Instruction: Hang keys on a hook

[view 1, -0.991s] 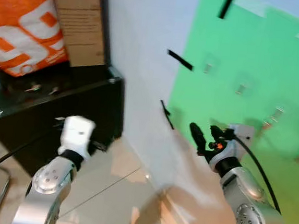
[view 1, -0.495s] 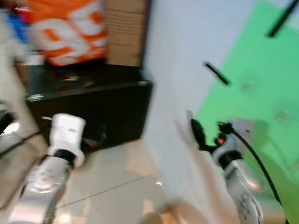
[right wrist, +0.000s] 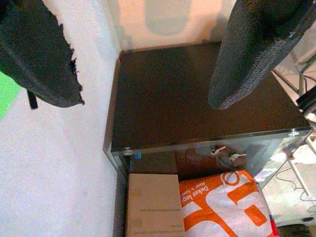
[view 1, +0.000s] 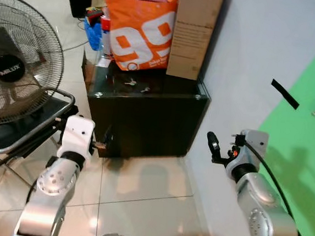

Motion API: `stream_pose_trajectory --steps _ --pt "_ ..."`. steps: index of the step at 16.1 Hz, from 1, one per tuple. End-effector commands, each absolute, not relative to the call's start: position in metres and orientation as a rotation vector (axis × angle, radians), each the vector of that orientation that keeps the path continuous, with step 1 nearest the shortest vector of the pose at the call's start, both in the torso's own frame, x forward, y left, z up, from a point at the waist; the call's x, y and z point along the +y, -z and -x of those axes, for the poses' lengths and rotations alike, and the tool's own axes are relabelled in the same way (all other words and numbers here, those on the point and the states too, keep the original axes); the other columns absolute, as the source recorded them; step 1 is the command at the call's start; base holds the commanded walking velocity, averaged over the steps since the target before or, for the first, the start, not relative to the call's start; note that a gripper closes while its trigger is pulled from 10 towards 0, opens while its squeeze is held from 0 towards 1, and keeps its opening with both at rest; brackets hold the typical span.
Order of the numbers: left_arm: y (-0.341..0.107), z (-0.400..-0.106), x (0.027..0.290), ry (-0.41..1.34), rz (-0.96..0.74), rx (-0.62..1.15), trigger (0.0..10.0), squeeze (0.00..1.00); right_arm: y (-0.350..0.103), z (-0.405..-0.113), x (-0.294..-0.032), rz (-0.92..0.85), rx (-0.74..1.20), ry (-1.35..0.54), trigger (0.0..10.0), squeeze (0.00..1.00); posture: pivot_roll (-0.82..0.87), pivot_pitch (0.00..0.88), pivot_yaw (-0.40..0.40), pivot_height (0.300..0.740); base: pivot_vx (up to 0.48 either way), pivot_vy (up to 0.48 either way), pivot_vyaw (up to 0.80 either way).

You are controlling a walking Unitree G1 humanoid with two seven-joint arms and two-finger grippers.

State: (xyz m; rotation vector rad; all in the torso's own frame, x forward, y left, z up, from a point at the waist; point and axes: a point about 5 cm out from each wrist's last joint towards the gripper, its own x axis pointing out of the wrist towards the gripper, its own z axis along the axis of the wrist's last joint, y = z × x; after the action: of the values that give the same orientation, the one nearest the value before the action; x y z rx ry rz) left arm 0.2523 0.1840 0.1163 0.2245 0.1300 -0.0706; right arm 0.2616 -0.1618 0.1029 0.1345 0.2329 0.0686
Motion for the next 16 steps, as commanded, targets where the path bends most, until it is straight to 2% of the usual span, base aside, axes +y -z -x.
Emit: stream_pose_trajectory --steps 1,4,9,16 --pt "-0.117 -0.256 0.178 0.108 -0.205 0.119 10.0 0.03 -0.105 -0.262 -0.167 -0.12 0.221 -0.047 10.0 1.0 0.02 0.0 -0.025 0.74 0.0 0.0 0.0" --pt "-0.114 -0.255 0.172 0.124 -0.177 0.116 10.0 0.06 -0.105 -0.26 -0.168 -0.096 0.219 -0.052 10.0 1.0 0.01 0.0 -0.013 0.74 0.0 0.0 0.0" --pt "-0.117 -0.262 0.175 0.129 -0.164 0.102 10.0 0.08 -0.106 -0.262 -0.158 -0.082 0.206 -0.093 10.0 1.0 -0.01 0.0 0.023 0.74 0.286 0.0 0.0" --pt "-0.114 -0.259 0.175 0.119 -0.161 0.106 10.0 0.09 -0.103 -0.265 -0.158 -0.077 0.223 -0.098 10.0 1.0 0.02 0.0 0.004 0.74 0.353 0.0 0.0"
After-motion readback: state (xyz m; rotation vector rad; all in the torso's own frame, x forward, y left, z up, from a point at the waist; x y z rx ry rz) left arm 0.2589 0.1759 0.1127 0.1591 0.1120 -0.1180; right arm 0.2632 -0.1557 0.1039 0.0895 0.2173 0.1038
